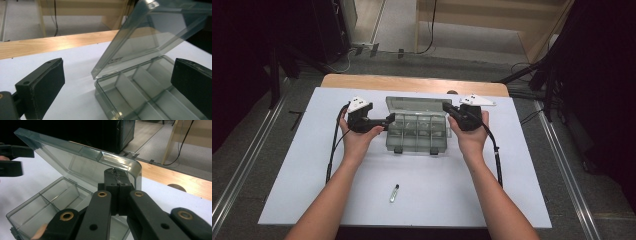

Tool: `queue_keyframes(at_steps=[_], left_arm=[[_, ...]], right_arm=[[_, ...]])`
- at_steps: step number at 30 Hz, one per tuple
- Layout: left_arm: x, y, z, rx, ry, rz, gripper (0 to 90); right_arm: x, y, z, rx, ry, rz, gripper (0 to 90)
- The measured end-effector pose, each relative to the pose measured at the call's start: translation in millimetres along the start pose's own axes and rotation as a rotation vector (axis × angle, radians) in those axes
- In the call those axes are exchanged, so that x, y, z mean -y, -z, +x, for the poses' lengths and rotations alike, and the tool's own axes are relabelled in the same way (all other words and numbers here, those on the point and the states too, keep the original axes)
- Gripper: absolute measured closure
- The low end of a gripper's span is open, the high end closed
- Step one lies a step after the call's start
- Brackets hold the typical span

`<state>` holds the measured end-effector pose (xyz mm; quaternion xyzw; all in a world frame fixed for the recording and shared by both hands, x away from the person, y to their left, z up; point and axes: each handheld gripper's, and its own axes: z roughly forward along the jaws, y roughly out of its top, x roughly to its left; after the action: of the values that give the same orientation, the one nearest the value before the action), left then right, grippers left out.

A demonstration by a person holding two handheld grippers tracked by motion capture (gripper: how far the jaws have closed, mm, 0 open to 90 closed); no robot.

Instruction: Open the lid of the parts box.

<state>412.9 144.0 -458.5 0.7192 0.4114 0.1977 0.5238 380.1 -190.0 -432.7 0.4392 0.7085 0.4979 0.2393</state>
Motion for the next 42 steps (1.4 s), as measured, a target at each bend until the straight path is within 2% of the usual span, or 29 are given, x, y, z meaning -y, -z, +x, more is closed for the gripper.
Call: queue_keyframes(at_steps=[2,4,5,6,7,8,10,12,15,21,25,32,37,40,41,42], left_arm=[[-1.9,-5.4,0.5,-0.032,0.005,0.016,2.8],[-2.2,-9.7,0.5,-0.056,-0.010,0.020,19.9],[-2.0,-11.9,0.6,-0.070,-0.016,0.028,23.7],[-1.6,-13.3,1.0,-0.085,-0.019,0.030,31.2],[-1.4,-14.0,1.3,-0.089,-0.015,0.028,45.9],[-1.0,-14.9,2.0,-0.089,-0.008,0.024,45.9],[-0.1,-16.3,2.8,-0.076,-0.001,0.030,56.4],[1.3,-18.0,2.1,-0.058,-0.001,0.031,62.8],[2.5,-19.9,0.2,-0.050,-0.010,0.035,67.1],[0.3,-20.2,-0.3,-0.042,0.041,-0.001,72.6],[0.5,-20.8,-1.5,-0.042,0.037,-0.001,78.7],[-0.4,-20.7,-2.5,-0.057,0.052,0.004,80.0],[-0.9,-21.3,-2.9,-0.061,0.058,0.002,79.9],[-1.0,-21.2,-2.8,-0.061,0.057,0.003,79.9],[-1.0,-21.2,-2.9,-0.061,0.059,0.004,79.9],[-1.1,-21.2,-2.9,-0.061,0.061,0.003,79.9]], right_arm=[[-0.5,-1.0,-0.2,0.000,-0.002,0.001,90.0],[-0.4,-2.1,-0.6,0.001,-0.003,0.000,90.0],[-0.2,-2.9,-0.6,0.001,-0.003,0.002,90.0],[0.0,-3.6,-0.7,0.004,0.000,0.004,90.0],[0.2,-4.5,-0.7,0.007,0.001,0.007,90.0],[0.3,-5.0,-0.9,0.009,0.003,0.007,90.0],[0.5,-5.8,-1.2,0.010,0.003,0.007,90.0],[0.8,-6.5,-1.9,0.013,0.002,0.007,90.0],[1.3,-7.2,-3.4,0.017,0.002,0.010,90.0],[1.3,-6.0,-3.8,0.020,0.014,0.015,90.0],[0.9,-3.4,-3.5,0.020,0.024,0.014,90.0],[2.0,0.6,0.5,0.015,0.059,0.015,90.0],[9.1,6.8,3.8,-0.001,0.082,-0.016,74.5],[15.4,10.3,4.4,0.016,0.089,-0.044,56.4],[18.5,12.3,3.4,0.042,0.089,-0.062,44.4],[18.5,12.3,3.4,0.042,0.089,-0.062,44.4]])
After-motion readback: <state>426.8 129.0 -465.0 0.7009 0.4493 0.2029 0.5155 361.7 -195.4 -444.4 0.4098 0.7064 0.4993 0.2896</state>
